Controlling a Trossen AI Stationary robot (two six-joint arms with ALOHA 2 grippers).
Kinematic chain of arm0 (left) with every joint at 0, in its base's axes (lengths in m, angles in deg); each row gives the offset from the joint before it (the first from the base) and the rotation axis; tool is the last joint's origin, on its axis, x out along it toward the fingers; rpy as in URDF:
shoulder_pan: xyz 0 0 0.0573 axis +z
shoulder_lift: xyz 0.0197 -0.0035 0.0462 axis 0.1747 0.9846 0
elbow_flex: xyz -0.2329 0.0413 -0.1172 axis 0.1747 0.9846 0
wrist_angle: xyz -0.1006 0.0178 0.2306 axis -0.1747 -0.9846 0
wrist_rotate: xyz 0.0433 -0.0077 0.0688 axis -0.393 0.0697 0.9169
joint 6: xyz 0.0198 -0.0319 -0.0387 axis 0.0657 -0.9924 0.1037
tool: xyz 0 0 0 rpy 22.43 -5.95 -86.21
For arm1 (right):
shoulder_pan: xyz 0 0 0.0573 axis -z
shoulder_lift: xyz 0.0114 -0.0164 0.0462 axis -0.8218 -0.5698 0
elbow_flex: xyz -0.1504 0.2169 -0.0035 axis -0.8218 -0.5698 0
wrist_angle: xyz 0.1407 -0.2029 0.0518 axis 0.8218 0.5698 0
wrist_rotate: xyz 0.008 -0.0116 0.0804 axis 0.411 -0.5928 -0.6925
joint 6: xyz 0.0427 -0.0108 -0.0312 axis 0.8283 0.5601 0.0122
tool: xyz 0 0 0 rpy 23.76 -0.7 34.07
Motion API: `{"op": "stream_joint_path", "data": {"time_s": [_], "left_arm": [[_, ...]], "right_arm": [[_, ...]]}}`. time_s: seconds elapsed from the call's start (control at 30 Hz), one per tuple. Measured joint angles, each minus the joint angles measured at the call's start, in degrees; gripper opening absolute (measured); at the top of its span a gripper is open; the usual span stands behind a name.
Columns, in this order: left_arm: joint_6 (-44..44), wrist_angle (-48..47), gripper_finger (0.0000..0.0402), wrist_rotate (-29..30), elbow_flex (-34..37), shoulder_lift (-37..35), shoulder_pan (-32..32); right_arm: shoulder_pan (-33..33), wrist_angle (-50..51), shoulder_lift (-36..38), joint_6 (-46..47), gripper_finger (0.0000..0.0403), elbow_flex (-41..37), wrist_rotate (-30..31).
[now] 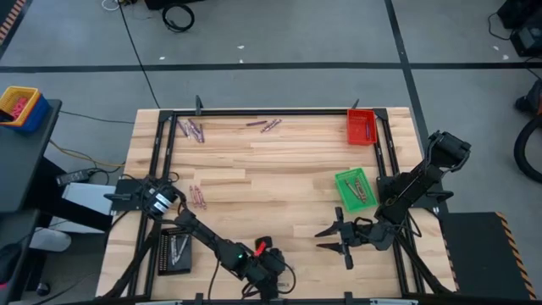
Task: Sort crayons
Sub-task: Put the white crayon into the black bin
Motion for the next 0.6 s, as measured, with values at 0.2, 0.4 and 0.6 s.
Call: {"op": "stream_joint_path", "data": {"time_s": [0.2, 0.4, 0.6], "left_arm": [[0.0, -3.1, 0.0142, 0.4, -0.1, -0.1, 0.5], [-0.1, -7.5, 0.0142, 2.2, -0.1, -0.2, 0.4], [1.3, -8.1, 0.0099, 1.9, 0.0, -0.1, 0.5]], "right_arm": [[-0.1, 0.0, 0.0, 0.8, 0.0137, 0.0, -0.1], [-0.6, 0.3, 0.0, 1.5, 0.0137, 0.0, -0.2], [-0.9, 0.3, 0.0, 1.9, 0.0137, 0.0, -0.2]]}}
